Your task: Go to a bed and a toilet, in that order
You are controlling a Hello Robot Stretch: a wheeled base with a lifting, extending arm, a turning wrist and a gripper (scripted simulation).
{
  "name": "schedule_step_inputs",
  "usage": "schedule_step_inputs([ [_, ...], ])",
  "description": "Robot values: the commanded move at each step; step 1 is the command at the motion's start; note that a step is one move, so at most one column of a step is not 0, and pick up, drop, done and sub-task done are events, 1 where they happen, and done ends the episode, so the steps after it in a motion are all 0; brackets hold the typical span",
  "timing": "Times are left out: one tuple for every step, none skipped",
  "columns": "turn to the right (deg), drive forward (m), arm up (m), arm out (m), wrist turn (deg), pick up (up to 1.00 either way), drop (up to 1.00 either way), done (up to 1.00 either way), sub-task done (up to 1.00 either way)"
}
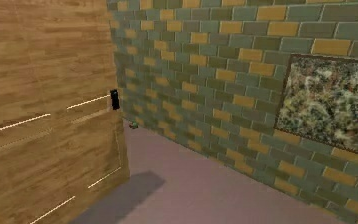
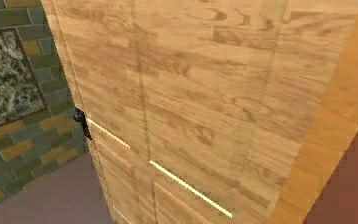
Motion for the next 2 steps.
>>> schedule_step_inputs([
  [0.0,1.0,0.0,0.0,0.0,0.0,0.0,0.0,0.0],
  [6.0,0.0,0.0,0.0,0.0,0.0,0.0,0.0,0.0],
])
